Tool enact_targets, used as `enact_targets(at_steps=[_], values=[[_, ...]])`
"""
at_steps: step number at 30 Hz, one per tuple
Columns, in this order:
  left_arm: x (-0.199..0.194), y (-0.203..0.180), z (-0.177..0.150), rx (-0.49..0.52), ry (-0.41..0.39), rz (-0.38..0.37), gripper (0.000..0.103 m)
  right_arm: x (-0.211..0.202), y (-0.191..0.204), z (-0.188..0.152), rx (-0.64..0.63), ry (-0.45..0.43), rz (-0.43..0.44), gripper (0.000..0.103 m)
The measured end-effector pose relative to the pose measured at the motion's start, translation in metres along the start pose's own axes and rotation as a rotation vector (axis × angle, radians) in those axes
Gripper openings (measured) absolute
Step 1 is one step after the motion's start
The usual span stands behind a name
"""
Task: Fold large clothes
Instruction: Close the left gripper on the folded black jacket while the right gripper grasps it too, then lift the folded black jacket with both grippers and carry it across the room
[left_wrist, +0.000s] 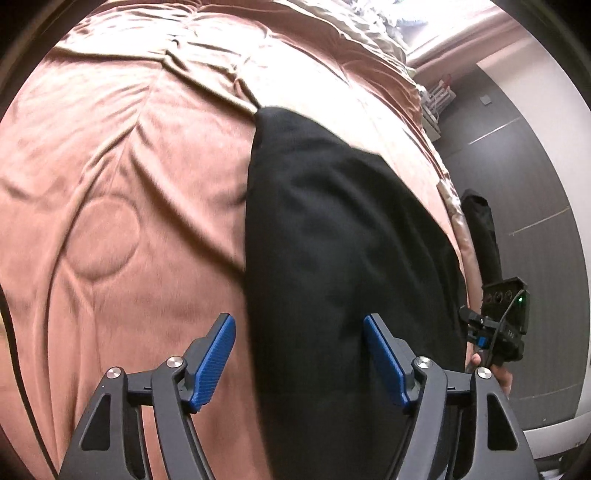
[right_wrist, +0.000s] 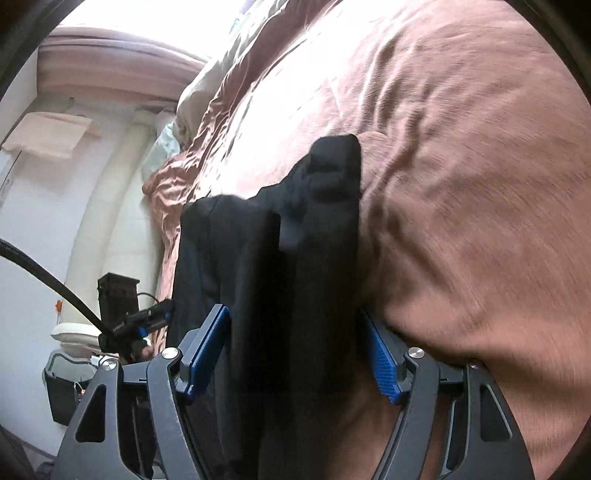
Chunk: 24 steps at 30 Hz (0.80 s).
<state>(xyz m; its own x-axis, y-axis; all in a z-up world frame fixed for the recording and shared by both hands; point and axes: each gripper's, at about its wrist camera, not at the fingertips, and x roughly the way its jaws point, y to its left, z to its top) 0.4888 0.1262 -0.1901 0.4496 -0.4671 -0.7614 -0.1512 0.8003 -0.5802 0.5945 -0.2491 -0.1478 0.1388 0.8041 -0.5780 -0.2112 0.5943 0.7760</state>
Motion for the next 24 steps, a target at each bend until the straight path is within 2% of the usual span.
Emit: enact_targets(at_steps=[7, 8, 11, 13, 15, 18, 24], values=[[0.018, 0.000, 0.030, -0.005, -0.001, -0.007, 0.073, 0.033, 0.005, 0.028, -0.008, 0.045, 0.034, 0.069], [0.019, 0.000, 0.032, -0.005, -0.002, -0.009, 0.071, 0.036, 0.005, 0.031, -0.013, 0.046, 0.029, 0.065], [0.027, -0.002, 0.041, -0.031, -0.003, 0.004, 0.066, 0.047, 0.004, 0.036, -0.005, 0.060, 0.019, 0.033], [0.026, -0.004, 0.041, -0.039, -0.009, 0.020, 0.058, 0.046, 0.009, 0.035, -0.016, 0.050, 0.007, 0.026], [0.020, -0.011, 0.039, -0.024, -0.020, 0.028, 0.045, 0.039, 0.019, 0.030, -0.044, 0.030, -0.004, 0.017], [0.007, -0.021, 0.036, -0.001, -0.041, 0.033, 0.035, 0.032, 0.043, 0.024, -0.102, 0.001, -0.029, 0.012], [-0.034, -0.044, 0.025, 0.052, -0.096, 0.031, 0.027, 0.019, 0.086, 0.005, -0.186, -0.060, -0.056, 0.010]])
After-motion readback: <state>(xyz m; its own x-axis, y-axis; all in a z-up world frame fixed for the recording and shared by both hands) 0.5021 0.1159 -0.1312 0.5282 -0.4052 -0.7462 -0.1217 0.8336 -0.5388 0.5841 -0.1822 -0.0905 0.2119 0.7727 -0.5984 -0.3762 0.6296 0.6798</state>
